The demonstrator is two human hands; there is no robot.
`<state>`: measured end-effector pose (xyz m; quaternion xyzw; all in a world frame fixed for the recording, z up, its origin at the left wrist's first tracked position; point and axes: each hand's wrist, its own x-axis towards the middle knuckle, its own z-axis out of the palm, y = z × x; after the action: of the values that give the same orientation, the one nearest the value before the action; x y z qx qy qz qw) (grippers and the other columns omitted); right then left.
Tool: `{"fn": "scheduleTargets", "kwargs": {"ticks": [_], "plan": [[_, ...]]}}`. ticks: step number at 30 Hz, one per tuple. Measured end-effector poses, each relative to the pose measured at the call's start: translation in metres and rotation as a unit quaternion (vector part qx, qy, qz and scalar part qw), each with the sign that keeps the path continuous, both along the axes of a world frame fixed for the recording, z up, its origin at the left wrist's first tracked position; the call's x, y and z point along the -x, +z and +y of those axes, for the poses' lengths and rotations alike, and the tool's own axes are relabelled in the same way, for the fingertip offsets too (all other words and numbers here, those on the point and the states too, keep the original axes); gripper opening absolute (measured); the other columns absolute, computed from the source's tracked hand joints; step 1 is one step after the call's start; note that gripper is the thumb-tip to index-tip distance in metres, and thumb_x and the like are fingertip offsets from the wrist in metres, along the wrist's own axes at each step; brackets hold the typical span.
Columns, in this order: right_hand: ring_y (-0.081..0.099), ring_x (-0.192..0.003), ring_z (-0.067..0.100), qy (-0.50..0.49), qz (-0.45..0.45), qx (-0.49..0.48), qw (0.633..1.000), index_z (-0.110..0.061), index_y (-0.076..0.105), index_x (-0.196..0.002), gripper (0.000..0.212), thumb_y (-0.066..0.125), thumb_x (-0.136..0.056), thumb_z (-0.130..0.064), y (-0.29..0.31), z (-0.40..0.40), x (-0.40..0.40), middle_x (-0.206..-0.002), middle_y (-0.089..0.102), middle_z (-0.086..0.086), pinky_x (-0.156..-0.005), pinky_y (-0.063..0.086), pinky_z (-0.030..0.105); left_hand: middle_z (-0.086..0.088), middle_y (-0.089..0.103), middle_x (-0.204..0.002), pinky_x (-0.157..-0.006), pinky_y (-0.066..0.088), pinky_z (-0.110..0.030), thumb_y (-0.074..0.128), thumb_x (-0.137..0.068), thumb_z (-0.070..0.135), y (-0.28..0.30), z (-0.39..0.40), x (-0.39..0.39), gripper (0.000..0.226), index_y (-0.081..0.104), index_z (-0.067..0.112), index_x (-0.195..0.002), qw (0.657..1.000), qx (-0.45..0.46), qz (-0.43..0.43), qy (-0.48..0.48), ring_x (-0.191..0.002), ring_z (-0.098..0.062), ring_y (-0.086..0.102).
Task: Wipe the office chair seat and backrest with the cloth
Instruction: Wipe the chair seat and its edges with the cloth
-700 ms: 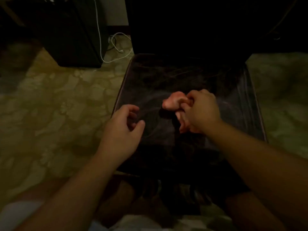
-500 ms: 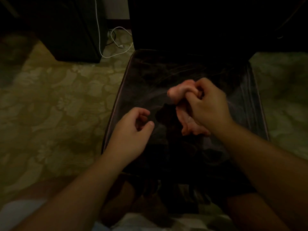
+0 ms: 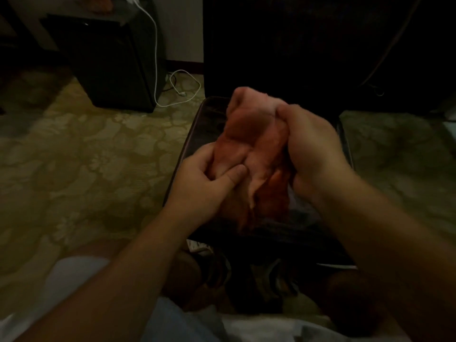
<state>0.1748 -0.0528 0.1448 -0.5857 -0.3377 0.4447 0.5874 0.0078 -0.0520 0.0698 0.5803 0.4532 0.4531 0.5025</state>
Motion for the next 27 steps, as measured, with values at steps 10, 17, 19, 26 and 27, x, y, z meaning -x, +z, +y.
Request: {"fn": "scheduleTargets", "kwargs": {"ticks": [10,17,19,26,27], "plan": [[0.072,-0.093,-0.002,0.230,-0.224,0.039,0.946,-0.039,0.073,-0.108,0.033,0.068,-0.084,-0.061,-0.029,-0.059,0.011,-0.104,0.077,-0.009,-0.081,0.057,0.027,0.000,0.081,-0.102,-0.088,0.061,-0.047,0.081,-0.079,0.027,0.027,-0.045,0.016,0.033,0.071,0.029,-0.111,0.993,0.060,-0.094,0.025,-0.097,-0.023,0.076],[0.073,-0.099,0.002,0.189,-0.209,0.038,0.959,-0.030,0.071,-0.124,0.040,0.083,-0.088,-0.014,-0.062,-0.055,0.015,-0.107,0.079,-0.011,-0.081,0.054,0.019,0.000,0.075,-0.093,-0.070,0.054,-0.019,0.070,-0.098,0.014,0.005,-0.016,0.049,0.011,0.074,0.022,-0.105,0.997,0.075,0.009,-0.009,-0.085,-0.010,0.070],[0.074,-0.097,0.009,0.149,-0.154,0.063,0.975,-0.031,0.072,-0.115,0.037,0.073,-0.092,-0.002,-0.075,-0.048,0.010,-0.102,0.080,-0.006,-0.080,0.054,0.024,-0.005,0.070,-0.093,-0.057,0.050,-0.014,0.059,-0.105,0.016,-0.006,0.006,0.064,0.013,0.071,0.012,-0.103,0.982,0.166,0.015,0.085,-0.079,-0.013,0.068],[0.069,-0.106,0.011,0.126,-0.152,0.113,0.974,-0.037,0.060,-0.138,0.080,0.054,-0.079,0.016,-0.110,-0.030,0.012,-0.124,0.068,-0.007,-0.074,0.059,0.027,0.001,0.072,-0.112,-0.076,0.050,-0.033,0.047,-0.100,0.060,-0.095,0.051,0.080,0.054,0.071,0.014,-0.116,0.921,0.353,0.141,0.086,-0.089,-0.019,0.064],[0.069,-0.106,0.010,0.121,-0.164,0.120,0.972,-0.038,0.061,-0.138,0.080,0.053,-0.078,0.015,-0.114,-0.031,0.009,-0.123,0.068,-0.009,-0.077,0.060,0.029,-0.001,0.075,-0.115,-0.090,0.055,-0.040,0.048,-0.088,0.071,-0.122,0.060,0.085,0.068,0.073,0.016,-0.119,0.925,0.334,0.155,0.088,-0.099,-0.024,0.069]]}}
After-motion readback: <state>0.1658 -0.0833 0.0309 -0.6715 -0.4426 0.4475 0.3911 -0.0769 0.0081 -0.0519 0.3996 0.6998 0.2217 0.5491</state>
